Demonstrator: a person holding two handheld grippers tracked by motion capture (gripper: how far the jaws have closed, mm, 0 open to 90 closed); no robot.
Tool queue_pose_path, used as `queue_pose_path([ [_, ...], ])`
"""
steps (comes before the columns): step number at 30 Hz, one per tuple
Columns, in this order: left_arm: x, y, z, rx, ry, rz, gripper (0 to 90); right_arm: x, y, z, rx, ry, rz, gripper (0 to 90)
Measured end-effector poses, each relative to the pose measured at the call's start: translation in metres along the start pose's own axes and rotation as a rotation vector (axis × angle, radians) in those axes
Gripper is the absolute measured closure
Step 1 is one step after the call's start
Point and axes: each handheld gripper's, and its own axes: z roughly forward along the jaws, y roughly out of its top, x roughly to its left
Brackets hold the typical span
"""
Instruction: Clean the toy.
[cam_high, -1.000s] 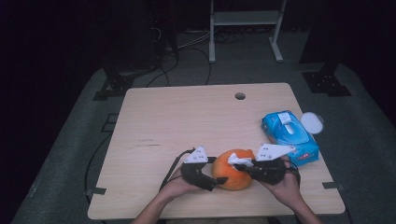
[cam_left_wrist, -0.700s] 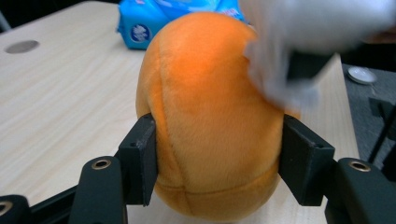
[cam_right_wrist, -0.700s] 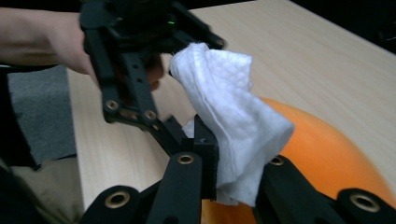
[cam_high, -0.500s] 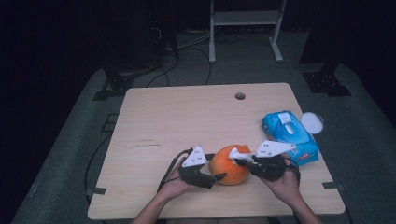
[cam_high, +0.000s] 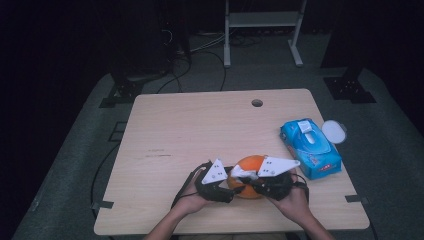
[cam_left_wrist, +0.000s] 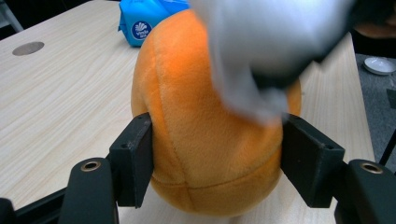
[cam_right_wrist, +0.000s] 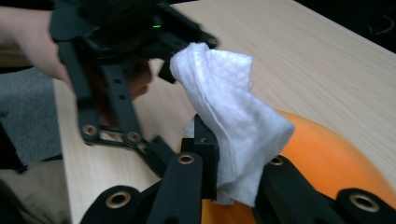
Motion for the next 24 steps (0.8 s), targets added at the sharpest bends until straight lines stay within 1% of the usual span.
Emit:
queue_pose_path([
  [2,0.001,-0.001,0.000,-0.001,-0.001,-0.005,32.7,-0.008,-0.003,-0.006,-0.008,-0.017,0.024,83.3],
  [3,0.001,-0.001,0.000,-0.004,-0.001,-0.009,32.7,-0.013,-0.004,-0.011,-0.013,-0.033,0.039,83.3],
  [5,0.001,-0.001,0.000,-0.010,-0.003,-0.009,32.5,-0.019,-0.007,-0.016,-0.017,-0.052,0.059,83.3],
  [6,0.001,-0.001,0.001,-0.010,-0.003,-0.005,32.3,-0.022,-0.008,-0.018,-0.020,-0.061,0.070,83.3],
  [7,0.000,0.000,0.001,-0.007,0.003,0.003,32.1,-0.022,-0.009,-0.019,-0.025,-0.060,0.080,83.3],
  [8,-0.002,0.002,0.002,0.003,0.012,0.024,31.9,-0.021,-0.009,-0.018,-0.024,-0.065,0.073,83.3],
  [9,-0.004,0.003,0.002,0.006,0.016,0.031,31.8,-0.018,-0.007,-0.017,-0.020,-0.068,0.053,83.3],
  [12,-0.011,0.006,0.004,0.012,0.021,0.088,31.7,-0.006,-0.002,-0.010,-0.023,-0.030,0.023,83.3],
  [13,-0.013,0.006,0.004,0.017,0.020,0.100,31.7,-0.002,0.000,-0.006,-0.023,-0.006,0.014,83.2],
  [14,-0.014,0.006,0.004,0.020,0.022,0.113,31.7,0.000,0.001,-0.004,-0.021,0.003,0.010,83.2],
  [15,-0.014,0.005,0.004,0.019,0.022,0.111,31.6,0.001,0.002,-0.003,-0.013,-0.001,-0.003,83.2],
  [17,-0.010,0.002,0.003,0.005,0.006,0.081,31.5,-0.002,0.003,-0.004,-0.012,-0.014,-0.004,83.2],
  [18,-0.008,0.001,0.003,0.004,0.000,0.077,31.3,-0.005,0.002,-0.006,-0.014,-0.022,0.005,83.2],
  [20,-0.005,0.000,0.003,-0.002,-0.012,0.062,29.7,-0.014,-0.001,-0.012,-0.017,-0.056,0.023,83.2],
  [21,-0.003,-0.001,0.003,-0.010,-0.025,0.042,27.7,-0.017,-0.002,-0.015,-0.017,-0.062,0.032,83.2],
  [22,0.000,-0.002,0.004,-0.019,-0.043,-0.004,24.9,-0.021,-0.004,-0.017,-0.018,-0.065,0.045,83.2],
  [23,0.002,-0.002,0.005,-0.017,-0.047,-0.029,19.0,-0.025,-0.007,-0.019,-0.021,-0.056,0.072,83.2],
  [24,0.005,-0.003,0.008,-0.012,-0.055,-0.066,15.8,-0.026,-0.008,-0.019,-0.022,-0.049,0.079,83.2],
])
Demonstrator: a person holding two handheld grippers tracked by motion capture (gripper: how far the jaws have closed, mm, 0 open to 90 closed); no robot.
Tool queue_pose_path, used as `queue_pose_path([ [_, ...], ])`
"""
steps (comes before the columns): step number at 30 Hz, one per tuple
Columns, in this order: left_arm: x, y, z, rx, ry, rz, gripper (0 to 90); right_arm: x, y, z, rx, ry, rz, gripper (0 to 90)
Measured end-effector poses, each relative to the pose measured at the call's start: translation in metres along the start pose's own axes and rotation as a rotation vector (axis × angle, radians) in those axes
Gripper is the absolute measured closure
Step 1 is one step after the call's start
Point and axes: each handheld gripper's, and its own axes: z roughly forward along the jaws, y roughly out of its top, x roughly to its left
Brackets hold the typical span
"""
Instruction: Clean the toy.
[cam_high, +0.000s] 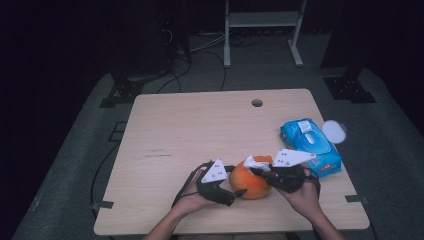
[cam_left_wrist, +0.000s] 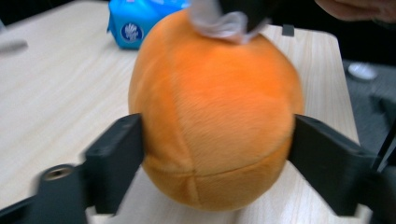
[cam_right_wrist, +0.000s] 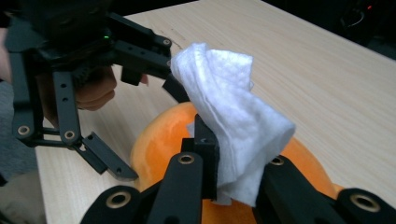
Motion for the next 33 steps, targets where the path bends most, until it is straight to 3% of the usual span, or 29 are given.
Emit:
queue_pose_path([
  [2,0.002,-0.001,0.001,-0.002,-0.012,-0.023,15.6,0.000,0.000,0.000,0.002,0.010,0.007,83.2],
  [4,0.001,-0.001,0.000,-0.006,-0.013,-0.018,22.9,0.002,0.001,0.002,0.003,0.007,-0.006,83.2],
  [6,-0.002,0.001,-0.001,0.000,-0.001,0.003,28.6,0.008,0.003,0.004,0.001,0.008,-0.025,83.2],
  [8,-0.006,0.002,0.000,-0.003,0.003,0.022,30.3,0.018,0.006,0.008,-0.003,0.039,-0.038,83.2],
  [10,-0.011,0.004,0.001,0.010,0.014,0.072,31.3,0.030,0.008,0.017,0.014,0.062,-0.081,83.2],
  [12,-0.014,0.004,0.001,0.016,0.021,0.101,32.5,0.038,0.009,0.022,0.035,0.053,-0.116,83.2],
  [15,-0.011,0.001,0.000,0.010,0.020,0.094,33.3,0.028,0.010,0.015,0.017,0.031,-0.090,83.2],
  [18,-0.008,-0.003,-0.001,0.008,0.016,0.095,33.1,0.008,0.006,0.002,0.005,-0.026,-0.039,83.2],
  [21,-0.005,-0.004,-0.002,0.009,0.011,0.089,31.7,-0.007,-0.001,-0.006,0.002,-0.044,0.014,83.1],
  [23,-0.005,-0.001,0.000,0.007,-0.015,0.026,25.4,-0.010,-0.005,-0.007,0.000,-0.029,0.038,83.1],
  [25,-0.005,0.004,0.001,-0.006,-0.025,-0.036,20.1,-0.008,-0.005,-0.006,0.005,-0.027,0.029,83.2],
  [26,-0.005,0.005,0.001,-0.006,-0.026,-0.045,20.2,-0.006,-0.004,-0.005,0.005,-0.015,0.031,83.2],
  [28,-0.005,0.005,0.001,0.001,-0.019,-0.036,25.0,0.001,-0.001,-0.002,0.003,-0.006,0.016,83.1],
  [30,-0.007,0.004,0.000,0.001,-0.005,0.014,29.0,0.009,0.003,0.003,-0.002,0.036,0.010,83.1],
  [31,-0.007,0.004,0.000,0.001,-0.005,0.014,30.4,0.009,0.003,0.003,-0.002,0.036,0.010,83.1],
  [32,-0.009,0.004,0.000,0.009,0.002,0.044,31.0,0.020,0.007,0.011,0.016,0.063,-0.044,83.0],
  [33,-0.009,0.004,-0.001,0.015,0.005,0.057,31.4,0.022,0.008,0.012,0.019,0.064,-0.051,83.0],
])
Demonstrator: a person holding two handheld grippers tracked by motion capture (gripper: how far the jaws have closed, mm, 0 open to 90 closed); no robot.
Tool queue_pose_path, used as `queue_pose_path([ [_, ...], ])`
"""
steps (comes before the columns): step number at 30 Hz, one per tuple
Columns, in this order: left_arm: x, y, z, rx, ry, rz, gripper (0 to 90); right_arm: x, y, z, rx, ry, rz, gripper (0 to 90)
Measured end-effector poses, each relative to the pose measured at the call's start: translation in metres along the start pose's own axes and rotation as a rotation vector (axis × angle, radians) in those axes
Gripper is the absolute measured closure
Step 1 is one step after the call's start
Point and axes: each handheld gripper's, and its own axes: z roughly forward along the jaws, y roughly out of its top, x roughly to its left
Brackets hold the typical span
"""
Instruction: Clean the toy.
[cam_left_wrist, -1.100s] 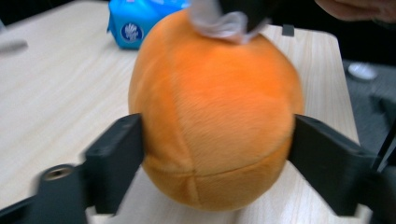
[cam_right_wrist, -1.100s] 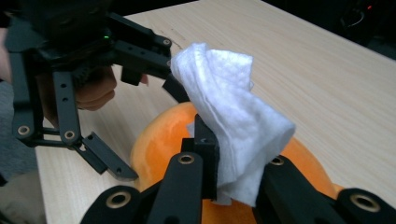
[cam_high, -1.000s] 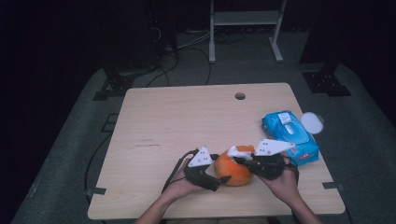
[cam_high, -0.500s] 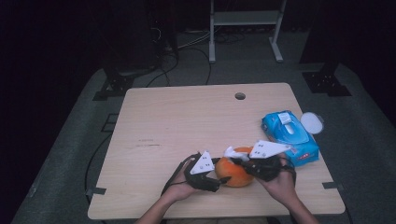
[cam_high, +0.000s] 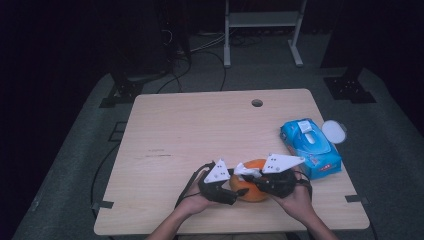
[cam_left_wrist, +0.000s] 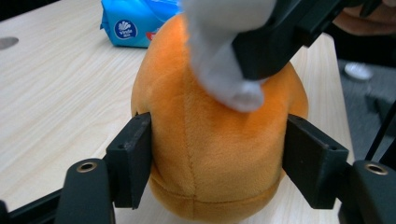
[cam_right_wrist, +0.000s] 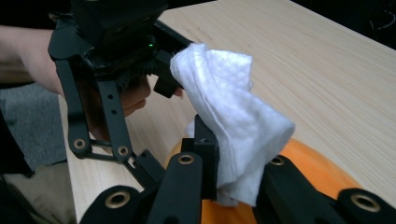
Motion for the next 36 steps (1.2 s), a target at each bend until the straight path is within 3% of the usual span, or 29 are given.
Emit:
queue_pose_path([
  [2,0.003,-0.003,-0.002,-0.004,-0.008,0.003,32.7,-0.002,0.001,-0.001,0.003,-0.007,-0.008,83.1],
  [5,0.010,-0.008,-0.006,0.000,-0.013,-0.015,33.2,-0.016,-0.004,-0.010,-0.009,-0.045,0.027,83.0],
  [8,0.014,-0.010,-0.008,-0.002,-0.009,-0.036,32.7,-0.037,-0.016,-0.023,-0.022,-0.071,0.115,83.0],
  [10,0.016,-0.007,-0.008,-0.010,-0.003,-0.043,26.8,-0.045,-0.023,-0.026,-0.024,-0.061,0.166,83.1],
  [12,0.015,-0.003,-0.008,-0.026,-0.009,-0.048,18.8,-0.042,-0.023,-0.023,-0.019,-0.066,0.148,83.0],
  [14,0.013,0.000,-0.008,-0.046,-0.019,-0.051,17.5,-0.032,-0.018,-0.018,-0.023,-0.050,0.113,83.0],
  [17,0.010,0.000,-0.008,-0.018,-0.015,-0.020,21.3,-0.017,-0.010,-0.007,-0.020,-0.014,0.064,82.9],
  [19,0.012,-0.003,-0.011,-0.010,-0.023,-0.024,26.1,-0.011,-0.009,-0.002,-0.006,-0.012,0.039,82.9],
  [23,0.021,-0.008,-0.016,-0.001,-0.020,-0.046,30.0,-0.024,-0.013,-0.010,-0.010,-0.038,0.066,82.9],
  [25,0.025,-0.010,-0.017,-0.008,-0.019,-0.069,29.9,-0.033,-0.019,-0.013,0.001,-0.053,0.103,82.9],
  [27,0.025,-0.009,-0.015,-0.013,-0.022,-0.089,23.5,-0.037,-0.024,-0.014,0.004,-0.050,0.134,82.9],
  [30,0.022,-0.005,-0.012,-0.015,-0.042,-0.100,17.8,-0.031,-0.021,-0.013,-0.007,-0.024,0.125,82.9],
  [33,0.018,-0.004,-0.011,-0.010,-0.043,-0.073,22.6,-0.016,-0.017,-0.004,-0.021,0.066,0.093,82.8],
  [35,0.018,-0.007,-0.012,0.000,-0.031,-0.047,28.5,-0.008,-0.015,0.001,-0.003,0.039,0.040,82.8],
  [36,0.019,-0.008,-0.013,0.001,-0.032,-0.049,30.7,-0.009,-0.014,0.001,-0.006,0.037,0.041,82.9],
])
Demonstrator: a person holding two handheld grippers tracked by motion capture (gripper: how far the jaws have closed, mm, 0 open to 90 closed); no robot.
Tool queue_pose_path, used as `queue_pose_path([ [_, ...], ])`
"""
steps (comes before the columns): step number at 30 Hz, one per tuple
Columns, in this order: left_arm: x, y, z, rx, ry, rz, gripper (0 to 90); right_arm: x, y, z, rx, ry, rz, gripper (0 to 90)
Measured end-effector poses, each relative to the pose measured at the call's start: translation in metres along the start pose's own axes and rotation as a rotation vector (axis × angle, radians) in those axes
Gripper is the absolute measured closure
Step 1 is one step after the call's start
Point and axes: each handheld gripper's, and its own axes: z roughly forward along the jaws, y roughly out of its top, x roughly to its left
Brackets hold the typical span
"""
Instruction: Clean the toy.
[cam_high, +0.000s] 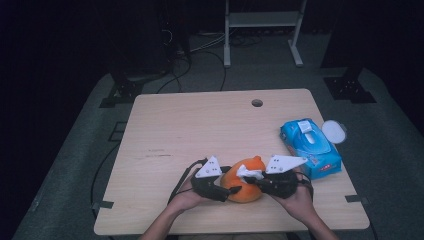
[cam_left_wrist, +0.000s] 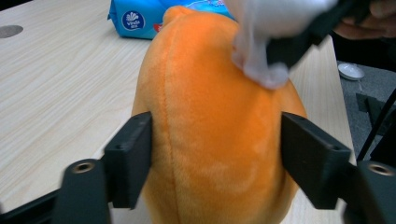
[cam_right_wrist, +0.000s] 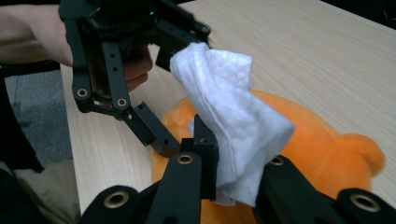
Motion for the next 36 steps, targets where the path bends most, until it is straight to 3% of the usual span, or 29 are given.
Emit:
queue_pose_path([
  [4,0.003,-0.004,-0.002,0.002,0.002,-0.006,33.2,-0.018,-0.005,-0.011,-0.022,-0.052,0.055,83.0],
  [10,0.004,-0.005,-0.001,-0.003,-0.007,-0.009,33.3,-0.046,-0.021,-0.019,-0.013,-0.119,0.149,82.8],
  [12,0.005,-0.003,-0.002,-0.013,-0.012,-0.019,30.1,-0.047,-0.023,-0.018,-0.012,-0.113,0.156,82.9],
  [14,0.008,0.000,-0.004,-0.056,-0.033,-0.062,22.3,-0.043,-0.022,-0.017,-0.008,-0.114,0.144,83.0],
  [16,0.009,0.003,-0.003,-0.075,-0.026,-0.078,20.2,-0.037,-0.019,-0.016,-0.014,-0.099,0.134,83.0],
  [18,0.008,0.001,-0.001,-0.049,-0.028,-0.062,21.1,-0.029,-0.015,-0.015,-0.019,-0.089,0.110,82.9],
  [22,0.007,-0.004,-0.002,-0.038,-0.028,-0.048,31.7,-0.021,-0.011,-0.013,-0.012,-0.096,0.073,82.8],
  [27,0.007,-0.007,-0.003,-0.041,-0.028,-0.044,33.6,-0.038,-0.018,-0.014,-0.009,-0.104,0.118,82.7],
  [31,0.003,-0.006,-0.002,-0.046,-0.038,-0.008,33.4,-0.055,-0.030,-0.013,0.023,-0.106,0.183,82.7],
  [33,0.000,-0.004,0.000,-0.045,-0.041,-0.003,33.2,-0.054,-0.030,-0.013,0.013,-0.090,0.192,82.8],
  [36,-0.003,-0.003,0.003,-0.042,-0.037,0.011,32.8,-0.045,-0.019,-0.016,-0.024,-0.092,0.160,82.8],
])
